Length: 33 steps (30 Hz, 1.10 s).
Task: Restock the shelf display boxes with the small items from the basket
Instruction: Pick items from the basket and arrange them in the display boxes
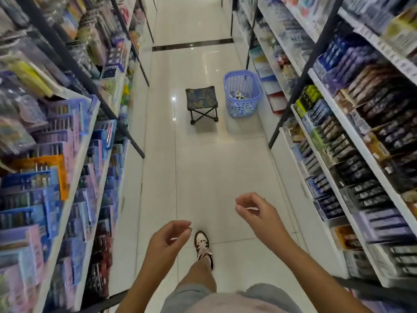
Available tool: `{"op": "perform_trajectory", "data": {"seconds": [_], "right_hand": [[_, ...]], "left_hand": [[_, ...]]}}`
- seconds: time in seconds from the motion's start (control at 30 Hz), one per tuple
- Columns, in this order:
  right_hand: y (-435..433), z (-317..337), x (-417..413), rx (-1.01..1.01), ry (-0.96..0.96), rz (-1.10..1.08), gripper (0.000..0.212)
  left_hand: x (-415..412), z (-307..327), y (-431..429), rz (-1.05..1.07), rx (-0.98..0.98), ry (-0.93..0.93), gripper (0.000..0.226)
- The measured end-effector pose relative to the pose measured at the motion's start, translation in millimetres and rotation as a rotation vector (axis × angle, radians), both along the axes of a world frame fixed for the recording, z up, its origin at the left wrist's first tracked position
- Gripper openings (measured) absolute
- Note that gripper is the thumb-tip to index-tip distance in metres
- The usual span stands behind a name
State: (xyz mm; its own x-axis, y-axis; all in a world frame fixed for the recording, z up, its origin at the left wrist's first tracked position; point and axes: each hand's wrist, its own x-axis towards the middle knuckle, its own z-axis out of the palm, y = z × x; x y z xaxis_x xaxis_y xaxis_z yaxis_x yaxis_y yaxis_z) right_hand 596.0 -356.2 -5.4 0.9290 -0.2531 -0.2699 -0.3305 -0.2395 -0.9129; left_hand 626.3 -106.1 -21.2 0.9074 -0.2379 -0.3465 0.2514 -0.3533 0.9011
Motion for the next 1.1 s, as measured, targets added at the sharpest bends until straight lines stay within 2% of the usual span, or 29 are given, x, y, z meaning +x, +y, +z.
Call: {"op": "perform_trajectory", "data": {"seconds": [0.23, 0.43, 0.6, 0.9, 1.1], "right_hand": [[-38, -20, 86, -0.037, 0.084, -0.208, 0.009], [-60, -25, 172, -0.034, 0.138, -0.216, 0.008], [-88, -29, 271, -0.047, 0.116, -0.155, 0.008], [-136, -9, 463, -0.069, 0.017, 0.044, 0.009], [-156, -17, 566, -0.049, 0.011, 0.010, 0.009]], "left_hand": [[169, 9, -30, -0.222, 0.017, -0.093, 0.012], [283, 21, -75, -0.249, -0.037, -0.093, 0.012], [360, 15, -110, -0.203, -0.042, -0.073, 0.012], [470, 8, -140, 0.014, 0.005, -0.029, 0.012], [572, 2, -168, 0.004, 0.014, 0.000, 0.013]]}}
